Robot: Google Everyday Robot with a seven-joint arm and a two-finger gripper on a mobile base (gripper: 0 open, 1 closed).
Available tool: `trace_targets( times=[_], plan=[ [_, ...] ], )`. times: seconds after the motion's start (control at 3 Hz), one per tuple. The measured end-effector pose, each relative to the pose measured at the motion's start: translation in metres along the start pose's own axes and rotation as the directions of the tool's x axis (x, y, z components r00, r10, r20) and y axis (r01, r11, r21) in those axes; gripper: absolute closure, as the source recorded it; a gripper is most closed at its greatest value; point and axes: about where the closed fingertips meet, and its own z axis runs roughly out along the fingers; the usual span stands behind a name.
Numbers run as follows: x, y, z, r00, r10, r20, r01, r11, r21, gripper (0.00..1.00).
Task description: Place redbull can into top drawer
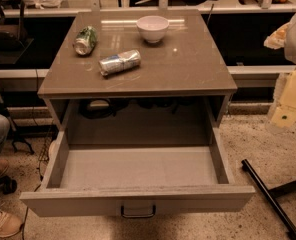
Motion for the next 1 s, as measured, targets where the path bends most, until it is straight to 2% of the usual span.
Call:
trace_targets(
  times=[0.33,0.67,1.0],
  plan=[
    [0.000,0.000,0.000,1.000,0.000,0.000,0.000,1.0000,0.000,0.00],
    [-0.012,-0.018,0.006,0.999,0.015,0.036,-0.016,0.9993,0.034,0.00],
    [-0.038,-0.050,0.019,0.995,0.007,0.098,-0.014,0.9976,0.067,0.00]
  ],
)
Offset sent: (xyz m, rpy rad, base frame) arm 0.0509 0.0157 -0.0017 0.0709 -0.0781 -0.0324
